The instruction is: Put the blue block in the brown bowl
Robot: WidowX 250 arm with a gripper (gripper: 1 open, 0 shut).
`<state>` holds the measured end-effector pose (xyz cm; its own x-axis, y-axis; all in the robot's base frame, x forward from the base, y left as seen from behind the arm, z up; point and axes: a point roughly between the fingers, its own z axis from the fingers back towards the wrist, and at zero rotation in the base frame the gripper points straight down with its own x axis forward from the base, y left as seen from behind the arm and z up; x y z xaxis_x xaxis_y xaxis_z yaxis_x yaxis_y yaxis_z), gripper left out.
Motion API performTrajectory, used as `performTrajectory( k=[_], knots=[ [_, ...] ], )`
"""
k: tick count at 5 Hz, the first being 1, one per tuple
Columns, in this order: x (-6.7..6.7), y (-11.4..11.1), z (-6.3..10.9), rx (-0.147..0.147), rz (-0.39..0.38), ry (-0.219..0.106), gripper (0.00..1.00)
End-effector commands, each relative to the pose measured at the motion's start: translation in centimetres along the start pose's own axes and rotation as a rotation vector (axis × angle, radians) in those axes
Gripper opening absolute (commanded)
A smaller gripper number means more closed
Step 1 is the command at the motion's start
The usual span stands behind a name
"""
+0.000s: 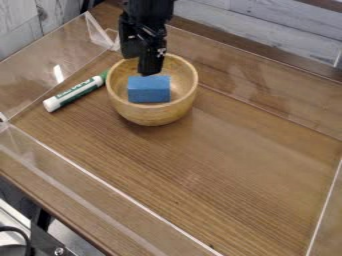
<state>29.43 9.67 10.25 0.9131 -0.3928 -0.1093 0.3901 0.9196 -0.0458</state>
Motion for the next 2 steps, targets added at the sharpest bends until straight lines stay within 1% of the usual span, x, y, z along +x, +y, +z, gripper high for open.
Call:
performTrajectory(
  k=[1,2],
  knots=[
    [-0.26,0.55,2.17,0.057,0.011,-0.069,1.0],
    [-0.33,0.62,1.96,0.061,0.01,-0.078,1.0]
  ],
)
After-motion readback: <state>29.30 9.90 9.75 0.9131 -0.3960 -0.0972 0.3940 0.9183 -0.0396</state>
